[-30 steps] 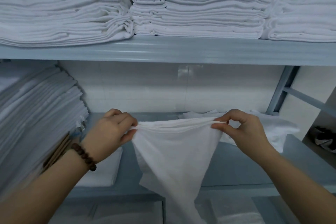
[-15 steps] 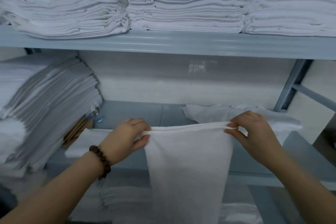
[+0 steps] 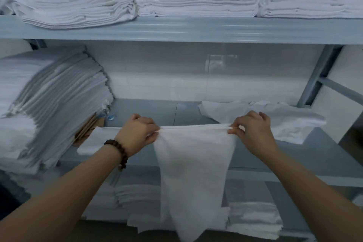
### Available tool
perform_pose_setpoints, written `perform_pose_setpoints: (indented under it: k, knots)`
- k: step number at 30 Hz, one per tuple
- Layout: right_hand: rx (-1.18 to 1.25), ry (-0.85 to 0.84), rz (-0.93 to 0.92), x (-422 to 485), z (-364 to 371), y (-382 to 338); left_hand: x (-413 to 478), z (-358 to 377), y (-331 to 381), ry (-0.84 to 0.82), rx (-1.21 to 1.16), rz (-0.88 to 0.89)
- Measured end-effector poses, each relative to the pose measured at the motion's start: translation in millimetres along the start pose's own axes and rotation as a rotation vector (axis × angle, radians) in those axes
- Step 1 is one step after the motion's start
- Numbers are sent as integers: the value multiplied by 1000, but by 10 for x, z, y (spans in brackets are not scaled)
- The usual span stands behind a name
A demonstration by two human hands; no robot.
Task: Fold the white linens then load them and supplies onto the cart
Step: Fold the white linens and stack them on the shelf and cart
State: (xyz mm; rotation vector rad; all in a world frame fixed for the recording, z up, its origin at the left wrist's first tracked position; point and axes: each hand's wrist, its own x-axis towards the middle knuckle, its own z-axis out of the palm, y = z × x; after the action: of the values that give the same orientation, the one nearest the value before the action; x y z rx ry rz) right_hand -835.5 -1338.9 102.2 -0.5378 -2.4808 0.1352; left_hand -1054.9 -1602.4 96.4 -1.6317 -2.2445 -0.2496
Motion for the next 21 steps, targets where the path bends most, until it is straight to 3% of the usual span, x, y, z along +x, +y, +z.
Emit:
perform_pose_setpoints:
  k: [3,6,9,14,18,21]
  knots:
    - [0,-115,18,17,48,12,-2,69,-56,-56,8,-20]
    - [7,-29,21,22,35,69,3,34,-68,59,-50,-3]
    - [-18,-45,-41,32,53,72,29,-18,-100,86,-34,105]
    - [-17,76,-48,59,41,89,30,-71,-178,197,-14,67]
    - [-70,-207,-20,-29,194,-1,-41,88,-84,23,11,127]
    - [-44,-39,6,-75,293,54,-37,137,-62,105,-40,-4]
